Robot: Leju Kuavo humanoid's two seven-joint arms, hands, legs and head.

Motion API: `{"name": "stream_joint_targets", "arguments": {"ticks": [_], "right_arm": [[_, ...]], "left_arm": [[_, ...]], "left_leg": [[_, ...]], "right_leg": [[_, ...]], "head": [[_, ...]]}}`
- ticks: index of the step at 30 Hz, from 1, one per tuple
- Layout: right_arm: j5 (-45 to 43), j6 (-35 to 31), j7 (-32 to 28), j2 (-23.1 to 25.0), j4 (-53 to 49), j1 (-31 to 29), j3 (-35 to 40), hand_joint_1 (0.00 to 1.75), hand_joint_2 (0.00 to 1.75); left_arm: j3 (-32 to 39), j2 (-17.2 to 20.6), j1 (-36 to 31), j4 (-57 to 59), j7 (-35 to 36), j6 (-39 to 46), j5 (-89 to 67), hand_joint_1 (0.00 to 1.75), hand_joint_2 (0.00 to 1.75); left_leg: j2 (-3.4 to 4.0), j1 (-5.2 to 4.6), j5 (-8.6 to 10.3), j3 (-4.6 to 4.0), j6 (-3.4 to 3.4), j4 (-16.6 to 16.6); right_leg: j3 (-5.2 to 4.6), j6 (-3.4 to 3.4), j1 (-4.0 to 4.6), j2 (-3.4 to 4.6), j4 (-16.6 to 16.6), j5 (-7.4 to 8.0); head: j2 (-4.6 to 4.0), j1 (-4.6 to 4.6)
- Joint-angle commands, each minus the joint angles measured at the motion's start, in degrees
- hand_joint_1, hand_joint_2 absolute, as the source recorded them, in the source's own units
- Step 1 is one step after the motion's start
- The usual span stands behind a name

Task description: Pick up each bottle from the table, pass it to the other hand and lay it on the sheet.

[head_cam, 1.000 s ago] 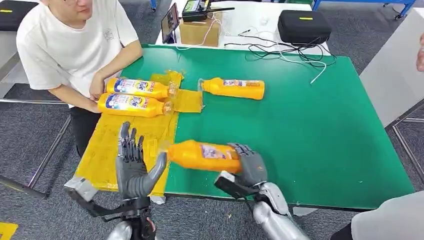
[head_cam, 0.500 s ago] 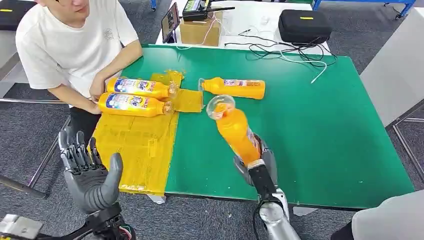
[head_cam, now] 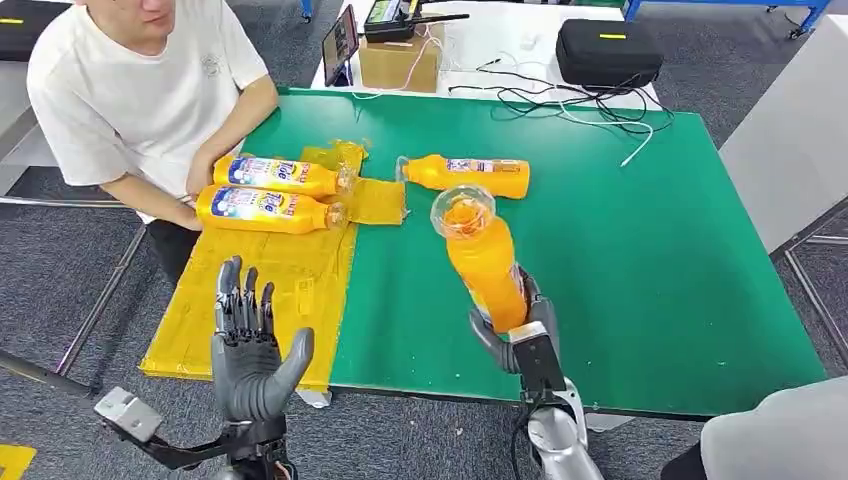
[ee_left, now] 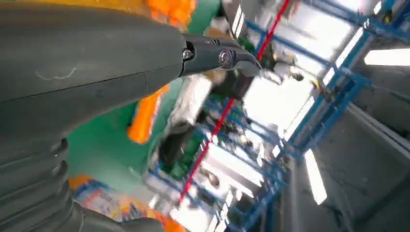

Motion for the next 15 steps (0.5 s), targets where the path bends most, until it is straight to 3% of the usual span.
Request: {"name": "stream_joint_targets", "arguments": {"ticks": [1,3,5,9,15], "right_arm": [[1.18,1.97,1.77,0.77,3.66,-5.84,11.04,1.75,1.75],[0.81,1.68,1.91,1.59,6.77,-6.85,12.48,1.75,1.75],[0.56,1.52,1.54,1.33,7.97,-6.10,13.65,1.75,1.75],[1.26,3.26,0.68,1.61,10.48,-5.69,17.09,1.75,1.75],[1.33,3.28,0.78,1.88,12.15,-6.32,18.65,1.75,1.75]], "left_arm": [[3.37,-3.53,-3.72,10.24,-3.37,-2.40,-7.96,0.00,1.75],[-0.42,-0.03,-5.35,14.28,-0.64,-3.59,-0.70,0.00,1.75],[-2.50,1.06,-6.42,17.24,-2.29,-1.22,-2.44,0.00,1.75],[-5.24,1.04,-7.95,19.91,-3.37,2.32,-9.38,0.00,1.75],[-7.87,2.46,-8.26,20.62,-2.95,0.13,-6.38,0.00,1.75]], "left_leg": [[0.18,0.04,-0.04,0.06,-0.08,0.00],[0.23,0.05,-0.02,0.12,-0.09,-0.05],[0.09,0.03,0.01,0.25,-0.11,-0.16],[-0.04,0.11,-0.01,0.24,-0.11,-0.10],[0.01,0.09,-0.04,0.25,-0.12,-0.09]], "right_leg": [[0.01,-0.09,0.05,0.17,0.01,0.02],[0.09,-0.10,0.05,0.19,-0.03,0.04],[0.24,-0.12,0.03,0.07,-0.12,0.03],[0.26,-0.13,0.11,-0.06,-0.12,-0.02],[0.27,-0.13,0.08,0.00,-0.09,-0.04]], "head": [[0.00,0.00],[-0.02,0.00],[-0.02,0.04],[-0.02,0.02],[0.00,0.00]]}}
